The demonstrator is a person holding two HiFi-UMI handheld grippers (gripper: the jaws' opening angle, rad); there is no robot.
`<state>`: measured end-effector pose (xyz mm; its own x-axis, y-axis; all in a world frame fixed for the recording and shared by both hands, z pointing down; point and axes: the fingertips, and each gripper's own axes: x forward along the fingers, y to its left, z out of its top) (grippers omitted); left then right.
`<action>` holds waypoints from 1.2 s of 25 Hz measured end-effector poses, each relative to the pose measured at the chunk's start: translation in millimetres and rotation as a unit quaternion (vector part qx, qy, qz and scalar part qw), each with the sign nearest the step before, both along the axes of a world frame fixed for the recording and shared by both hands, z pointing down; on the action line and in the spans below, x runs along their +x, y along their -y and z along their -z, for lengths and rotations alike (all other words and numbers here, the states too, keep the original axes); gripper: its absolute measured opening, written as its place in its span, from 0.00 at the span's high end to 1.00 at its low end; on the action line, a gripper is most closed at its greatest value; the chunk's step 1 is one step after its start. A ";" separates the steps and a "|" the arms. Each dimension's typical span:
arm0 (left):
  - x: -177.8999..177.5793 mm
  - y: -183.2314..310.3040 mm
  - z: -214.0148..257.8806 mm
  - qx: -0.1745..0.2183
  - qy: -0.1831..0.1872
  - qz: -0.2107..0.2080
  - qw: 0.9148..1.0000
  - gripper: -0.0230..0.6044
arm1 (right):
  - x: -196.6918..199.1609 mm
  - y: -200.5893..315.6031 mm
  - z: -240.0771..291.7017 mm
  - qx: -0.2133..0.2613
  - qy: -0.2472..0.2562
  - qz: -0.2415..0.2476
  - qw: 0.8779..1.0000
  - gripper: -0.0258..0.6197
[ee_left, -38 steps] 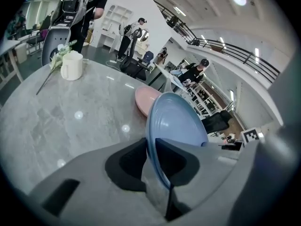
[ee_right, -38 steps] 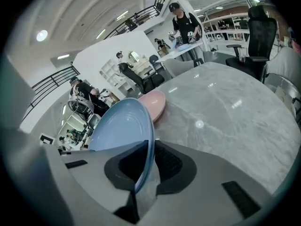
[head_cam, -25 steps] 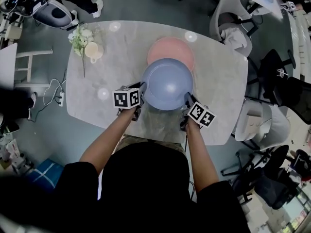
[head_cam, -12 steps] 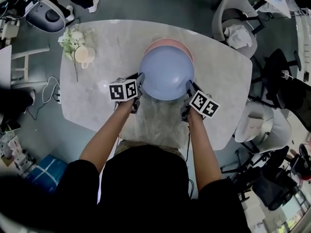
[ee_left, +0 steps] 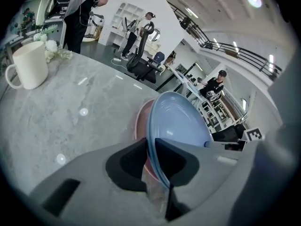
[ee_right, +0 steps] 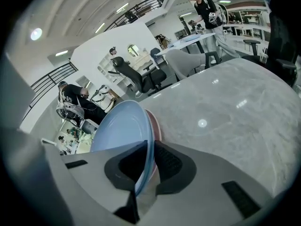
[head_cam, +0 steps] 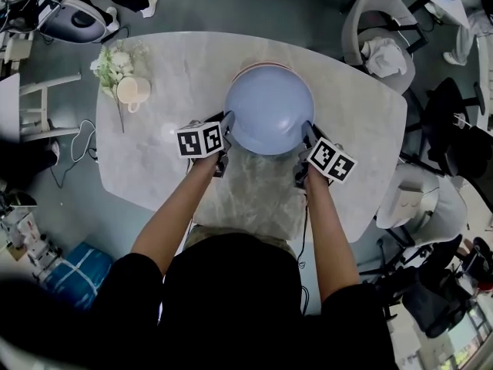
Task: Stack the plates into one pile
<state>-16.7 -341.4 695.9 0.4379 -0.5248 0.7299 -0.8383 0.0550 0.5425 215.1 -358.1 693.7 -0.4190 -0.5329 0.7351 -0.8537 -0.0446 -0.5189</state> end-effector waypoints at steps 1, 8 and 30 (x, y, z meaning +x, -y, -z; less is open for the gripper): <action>1.0 1.8 -1.5 -0.001 0.001 -0.001 1.000 0.86 | 0.9 1.5 -1.0 0.001 0.001 0.000 1.000 0.89; 0.9 8.9 -12.9 -0.015 0.005 -0.003 1.000 0.86 | -0.3 14.0 -8.0 0.005 0.002 0.004 1.000 0.89; 4.5 6.9 -7.6 0.000 0.026 -0.035 0.999 0.58 | -4.2 19.9 -11.9 0.047 -0.055 0.027 0.997 0.89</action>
<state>-12.3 -348.3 703.5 0.4351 -0.4936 0.7531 -0.8673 -0.0051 0.4977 210.9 -378.0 705.6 -0.3684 -0.5807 0.7259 -0.9058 0.0483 -0.4210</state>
